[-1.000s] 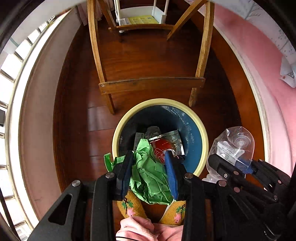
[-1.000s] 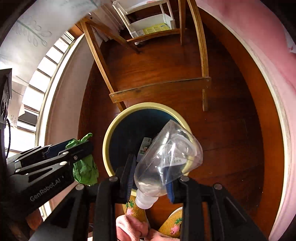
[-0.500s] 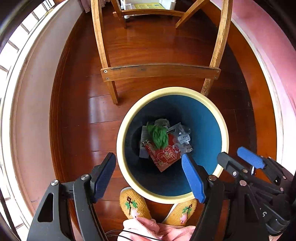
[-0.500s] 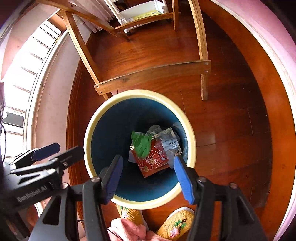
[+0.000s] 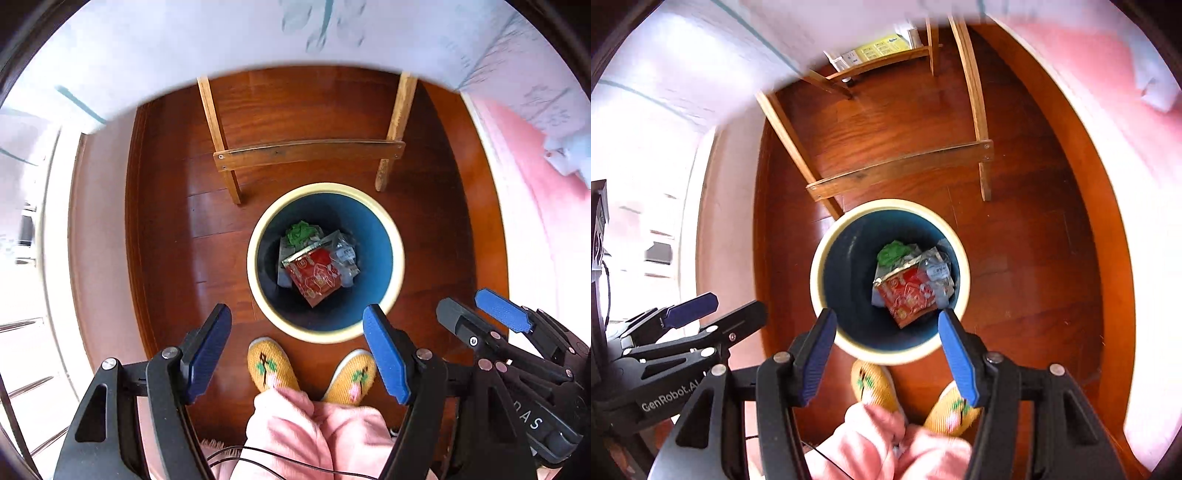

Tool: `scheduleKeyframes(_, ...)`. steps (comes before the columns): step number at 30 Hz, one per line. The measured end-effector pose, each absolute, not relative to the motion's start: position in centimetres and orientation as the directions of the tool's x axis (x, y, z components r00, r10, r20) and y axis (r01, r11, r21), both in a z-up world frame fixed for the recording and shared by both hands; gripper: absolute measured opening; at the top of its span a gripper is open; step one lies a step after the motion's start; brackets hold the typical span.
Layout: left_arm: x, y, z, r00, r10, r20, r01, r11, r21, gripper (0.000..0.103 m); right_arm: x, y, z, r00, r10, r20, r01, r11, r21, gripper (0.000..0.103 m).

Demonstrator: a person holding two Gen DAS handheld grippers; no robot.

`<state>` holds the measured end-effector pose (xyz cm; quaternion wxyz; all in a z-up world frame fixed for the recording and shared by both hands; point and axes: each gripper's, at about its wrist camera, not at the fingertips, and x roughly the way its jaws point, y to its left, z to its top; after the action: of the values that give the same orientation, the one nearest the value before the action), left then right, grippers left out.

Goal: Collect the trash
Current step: 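Raise both open tools back over the table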

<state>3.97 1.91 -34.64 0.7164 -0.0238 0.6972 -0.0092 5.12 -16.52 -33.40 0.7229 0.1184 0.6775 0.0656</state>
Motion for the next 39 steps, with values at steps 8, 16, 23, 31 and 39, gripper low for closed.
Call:
scheduleKeyframes(8, 3.7, 2.8, -21.9, 0.058, -0.068, -0.996, 0.012, 0.998, -0.068, 0.072, 4.5, -16.3, -20.9, 0.075, 0.212, -0.974, 0.112, 0.969, 0.219, 0.058)
scheduleKeyframes(16, 6.3, 4.9, -10.7, 0.175, -0.074, -0.982, 0.055, 0.996, -0.065, 0.072, 6.1, -16.7, -10.3, 0.200, 0.161, -0.967, 0.208, 0.957, 0.202, 0.058)
scheduleKeyframes(23, 10.0, 5.1, -5.0, 0.261, -0.061, -0.963, 0.118, 0.992, -0.031, 0.072, 8.9, -16.7, -2.5, 0.349, 0.100, -0.932, 0.216, 0.959, 0.184, 0.058)
scheduleKeyframes(31, 14.6, 3.7, -2.2, 0.299, -0.073, -0.952, 0.185, 0.983, -0.017, 0.072, 13.0, -18.1, 2.8, 0.456, 0.036, -0.889, 0.183, 0.974, 0.133, 0.058)
scheduleKeyframes(39, 23.2, -1.1, -2.7, 0.293, -0.069, -0.954, 0.210, 0.978, -0.006, 0.072, 21.5, -21.0, 3.4, 0.499, -0.013, -0.867, 0.086, 0.996, 0.035, 0.058)
